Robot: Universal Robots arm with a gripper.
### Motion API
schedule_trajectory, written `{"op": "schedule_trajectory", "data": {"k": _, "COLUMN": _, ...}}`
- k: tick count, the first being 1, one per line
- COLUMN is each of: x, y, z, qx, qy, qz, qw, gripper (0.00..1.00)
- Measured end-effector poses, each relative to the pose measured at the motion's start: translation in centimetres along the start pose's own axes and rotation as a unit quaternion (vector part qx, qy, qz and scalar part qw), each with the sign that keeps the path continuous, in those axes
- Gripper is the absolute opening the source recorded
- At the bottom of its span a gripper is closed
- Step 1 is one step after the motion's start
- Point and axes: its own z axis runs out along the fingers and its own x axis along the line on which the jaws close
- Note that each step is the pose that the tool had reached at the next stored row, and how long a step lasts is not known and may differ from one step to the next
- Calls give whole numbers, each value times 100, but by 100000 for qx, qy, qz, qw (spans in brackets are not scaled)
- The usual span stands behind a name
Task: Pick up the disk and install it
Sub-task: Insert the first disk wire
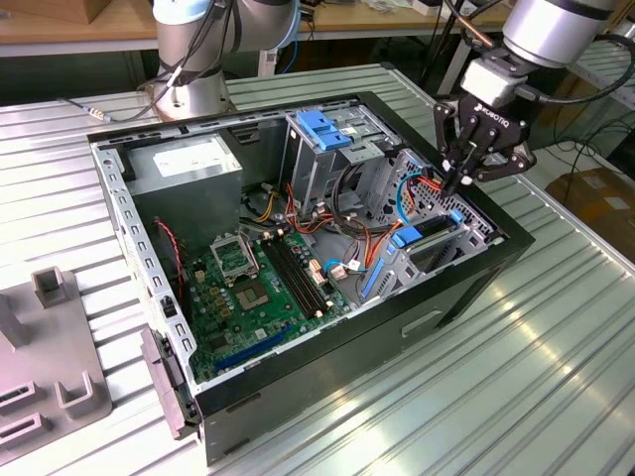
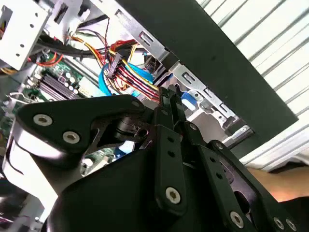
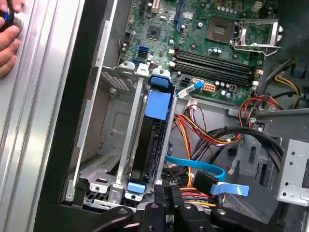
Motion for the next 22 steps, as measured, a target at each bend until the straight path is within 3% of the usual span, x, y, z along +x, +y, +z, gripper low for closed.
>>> {"op": "schedule_trajectory", "data": {"k": 2, "x": -1, "y": 1, "z": 4, "qx": -8, "qy": -64, "qz": 2247, "qw": 99975, "gripper": 16}}
{"op": "schedule_trajectory", "data": {"k": 3, "x": -7, "y": 45, "z": 13, "qx": -16, "qy": -132, "qz": 4160, "qw": 99913, "gripper": 16}}
{"op": "schedule_trajectory", "data": {"k": 5, "x": -11, "y": 66, "z": 20, "qx": -13, "qy": -144, "qz": 4526, "qw": 99897, "gripper": 16}}
{"op": "schedule_trajectory", "data": {"k": 8, "x": -11, "y": 66, "z": 35, "qx": -19, "qy": -171, "qz": 6265, "qw": 99803, "gripper": 16}}
{"op": "schedule_trajectory", "data": {"k": 11, "x": 63, "y": 80, "z": 54, "qx": -23, "qy": -159, "qz": 6647, "qw": 99779, "gripper": 16}}
{"op": "schedule_trajectory", "data": {"k": 16, "x": 84, "y": 146, "z": 104, "qx": -26, "qy": -148, "qz": 6647, "qw": 99779, "gripper": 16}}
{"op": "schedule_trajectory", "data": {"k": 22, "x": 114, "y": 159, "z": 119, "qx": -28, "qy": -127, "qz": 6944, "qw": 99759, "gripper": 16}}
